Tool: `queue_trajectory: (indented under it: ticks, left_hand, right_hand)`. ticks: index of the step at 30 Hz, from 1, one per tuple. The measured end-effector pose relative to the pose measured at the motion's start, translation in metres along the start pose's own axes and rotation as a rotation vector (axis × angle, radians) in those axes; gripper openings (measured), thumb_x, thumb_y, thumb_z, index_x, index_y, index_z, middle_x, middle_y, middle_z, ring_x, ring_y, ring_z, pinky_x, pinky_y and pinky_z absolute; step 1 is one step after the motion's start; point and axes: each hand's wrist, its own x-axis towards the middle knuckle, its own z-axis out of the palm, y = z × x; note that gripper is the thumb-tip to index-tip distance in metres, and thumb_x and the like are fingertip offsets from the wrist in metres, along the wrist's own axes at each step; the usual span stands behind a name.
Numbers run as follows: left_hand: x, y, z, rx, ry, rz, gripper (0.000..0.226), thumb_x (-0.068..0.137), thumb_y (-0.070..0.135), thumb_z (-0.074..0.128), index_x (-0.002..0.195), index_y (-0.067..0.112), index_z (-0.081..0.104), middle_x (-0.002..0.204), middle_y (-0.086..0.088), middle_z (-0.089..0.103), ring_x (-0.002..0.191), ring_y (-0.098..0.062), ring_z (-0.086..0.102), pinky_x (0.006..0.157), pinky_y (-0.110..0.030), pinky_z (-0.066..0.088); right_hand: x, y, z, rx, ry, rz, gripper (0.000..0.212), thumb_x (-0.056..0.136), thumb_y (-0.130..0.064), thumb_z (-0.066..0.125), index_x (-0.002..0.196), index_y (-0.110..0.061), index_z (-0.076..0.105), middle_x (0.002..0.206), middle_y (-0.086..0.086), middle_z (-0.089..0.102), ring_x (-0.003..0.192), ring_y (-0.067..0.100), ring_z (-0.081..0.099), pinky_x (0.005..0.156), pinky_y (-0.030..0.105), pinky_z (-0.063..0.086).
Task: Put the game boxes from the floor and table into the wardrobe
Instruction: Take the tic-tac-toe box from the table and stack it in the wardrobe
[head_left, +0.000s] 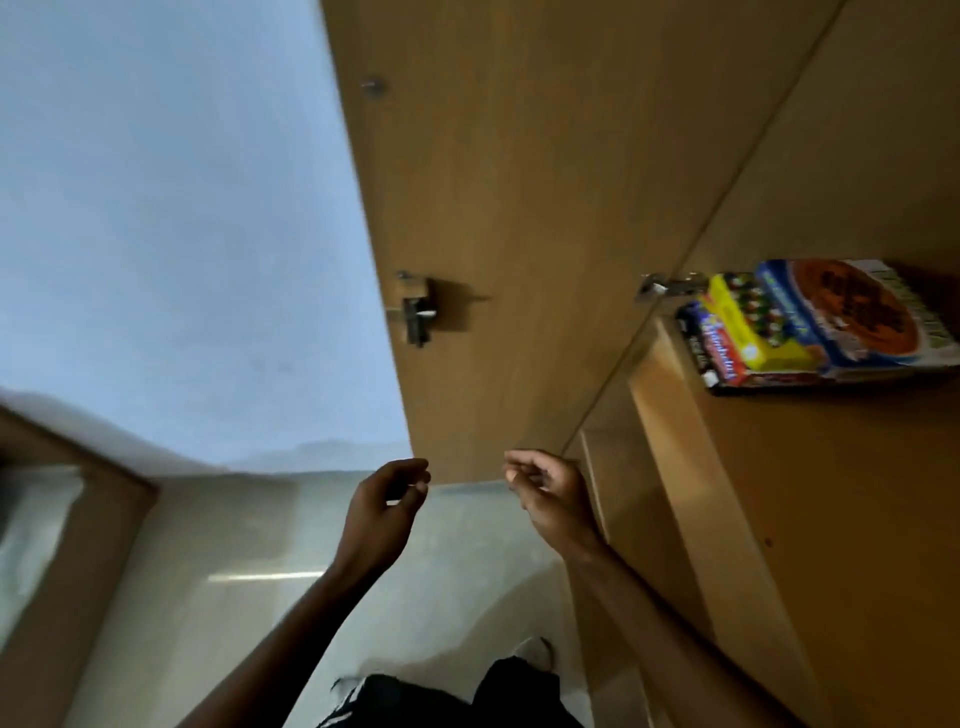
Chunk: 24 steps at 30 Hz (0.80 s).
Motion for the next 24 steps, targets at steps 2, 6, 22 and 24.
queue_trajectory:
  ticks: [2,6,22,24]
  left_hand:
    - [-0.017,-0.015,-0.045,-0.033,0.085,-0.021,0.024,0.092,0.01,0.063,0.109,0.025,0.069,0.099,0.007,0.076,0.097,-0.005,0.068,0.088,-0.025,0.051]
    - [-0.056,-0.048,-0.141,-0.053,0.238,-0.053,0.024,0.091,0.008,0.064,0.109,0.024,0.069,0.098,0.007,0.075,0.094,-0.003,0.068,0.086,-0.023,0.051]
    - [-0.262,-0.187,-0.411,-0.3,1.091,-0.264,0.03,0.09,0.004,0.065,0.101,0.031,0.067,0.096,0.002,0.074,0.094,-0.015,0.07,0.088,-0.032,0.056]
    - [-0.291,-0.204,-0.446,-0.355,1.182,-0.301,0.025,0.09,0.006,0.065,0.104,0.026,0.068,0.098,0.001,0.074,0.096,-0.016,0.07,0.089,-0.032,0.056]
  right_hand:
    - [-0.006,-0.015,0.046,-0.008,-0.089,-0.027,0.019,0.089,-0.015,0.066,0.104,-0.025,0.073,0.092,-0.009,0.073,0.085,0.008,0.068,0.074,0.026,0.053]
    - [-0.03,-0.042,0.154,-0.026,-0.259,-0.055,0.017,0.088,-0.018,0.066,0.102,-0.024,0.073,0.093,-0.007,0.074,0.086,0.007,0.068,0.077,0.026,0.054]
    - [-0.179,-0.128,0.538,-0.255,-1.091,-0.268,0.016,0.087,-0.015,0.068,0.1,-0.023,0.073,0.093,-0.002,0.074,0.089,0.012,0.07,0.086,0.034,0.059]
    - [-0.212,-0.137,0.589,-0.279,-1.19,-0.303,0.016,0.087,-0.015,0.068,0.099,-0.023,0.074,0.093,-0.002,0.075,0.089,0.013,0.07,0.085,0.032,0.059]
